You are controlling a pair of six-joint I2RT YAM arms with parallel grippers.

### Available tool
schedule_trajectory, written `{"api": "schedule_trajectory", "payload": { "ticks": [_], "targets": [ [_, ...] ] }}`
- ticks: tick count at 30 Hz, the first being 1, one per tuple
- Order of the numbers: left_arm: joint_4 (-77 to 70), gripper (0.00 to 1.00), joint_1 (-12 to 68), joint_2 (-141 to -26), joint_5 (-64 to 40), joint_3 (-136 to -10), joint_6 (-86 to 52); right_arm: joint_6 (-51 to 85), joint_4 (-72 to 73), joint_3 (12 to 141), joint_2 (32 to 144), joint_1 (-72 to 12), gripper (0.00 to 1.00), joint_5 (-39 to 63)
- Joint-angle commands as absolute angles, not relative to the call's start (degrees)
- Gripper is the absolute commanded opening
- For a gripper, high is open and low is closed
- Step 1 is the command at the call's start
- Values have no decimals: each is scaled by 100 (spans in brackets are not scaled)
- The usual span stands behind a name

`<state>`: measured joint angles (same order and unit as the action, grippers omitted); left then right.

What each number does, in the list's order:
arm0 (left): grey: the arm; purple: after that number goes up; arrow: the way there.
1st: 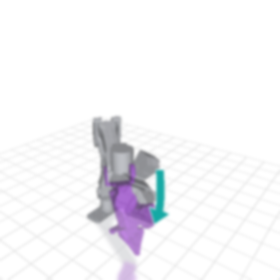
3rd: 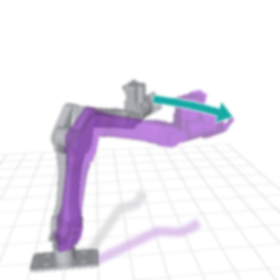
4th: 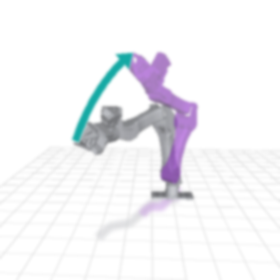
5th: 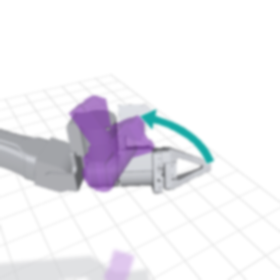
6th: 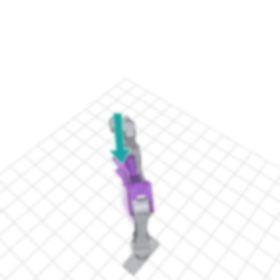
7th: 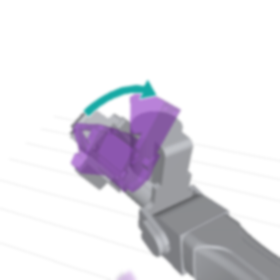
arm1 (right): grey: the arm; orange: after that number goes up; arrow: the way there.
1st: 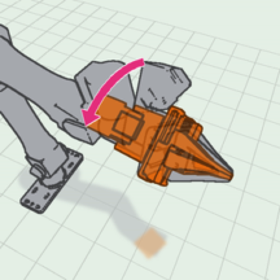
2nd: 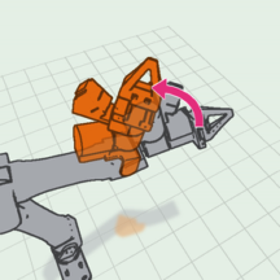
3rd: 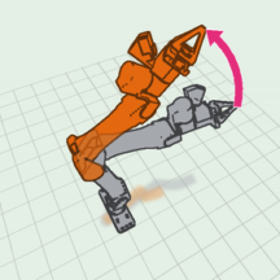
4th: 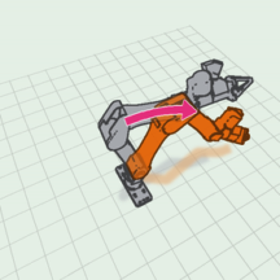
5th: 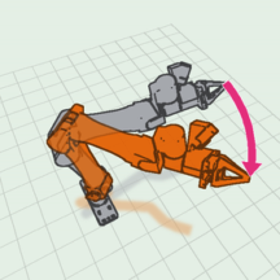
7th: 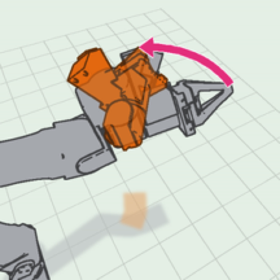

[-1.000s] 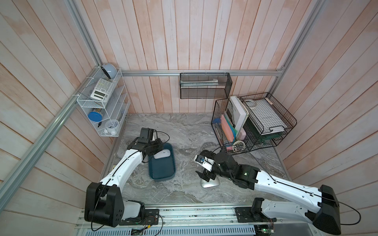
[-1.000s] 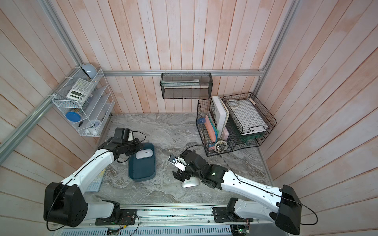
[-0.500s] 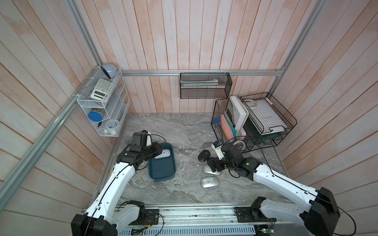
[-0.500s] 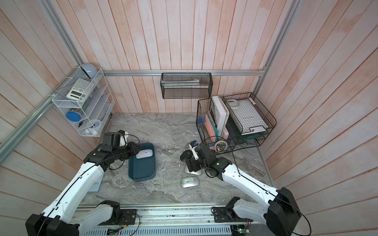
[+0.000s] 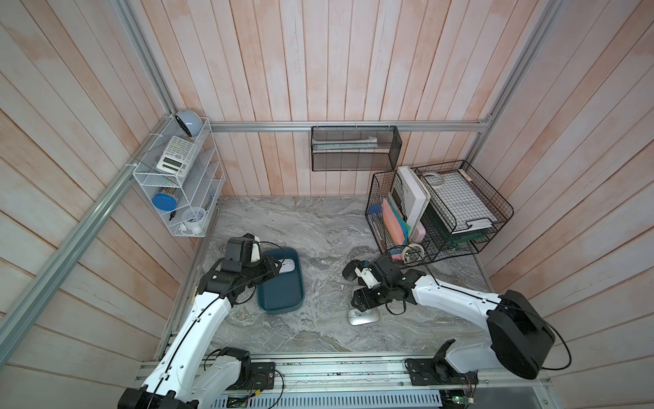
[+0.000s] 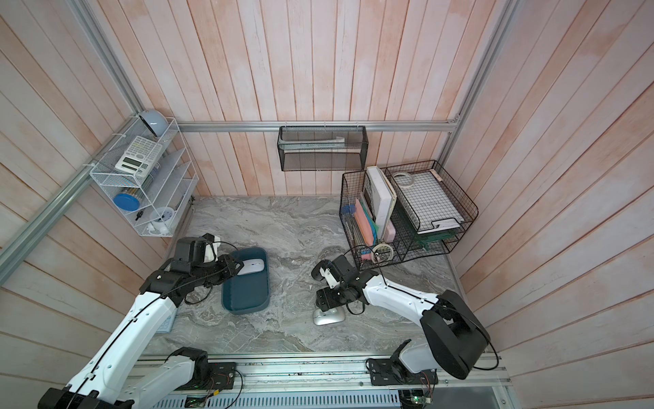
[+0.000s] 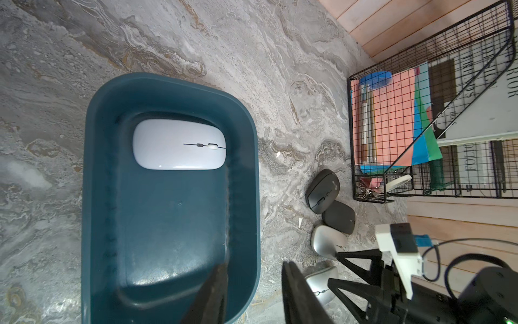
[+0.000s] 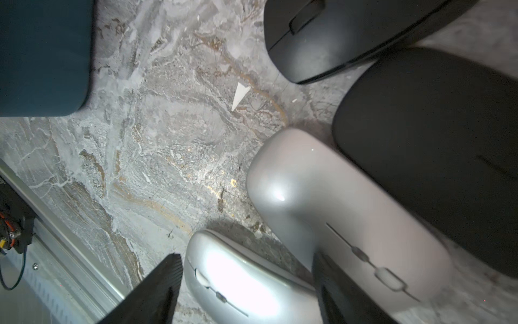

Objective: Put the mouse in the storage box
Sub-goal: Pick up the mouse from the center of the board.

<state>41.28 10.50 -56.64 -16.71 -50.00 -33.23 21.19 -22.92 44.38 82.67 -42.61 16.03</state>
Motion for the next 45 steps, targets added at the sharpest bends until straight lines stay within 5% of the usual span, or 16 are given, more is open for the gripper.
{"api": "schedule_trajectory", "payload": {
  "ticks": [1,24,45],
  "targets": [
    [4213,38,1055,-5542,-1689,-4937,-3180,2126,-2321,4663,8614,-4291,78,2106],
    [4299,39,1055,-5499,-1573,-4948,-3132,2123,-2759,3937,7945,-4735,83,1928],
    [4319,40,1055,-5516,-1525,-4931,-3125,2684,-3358,4101,8095,-6433,86,-305]
  ]
}}
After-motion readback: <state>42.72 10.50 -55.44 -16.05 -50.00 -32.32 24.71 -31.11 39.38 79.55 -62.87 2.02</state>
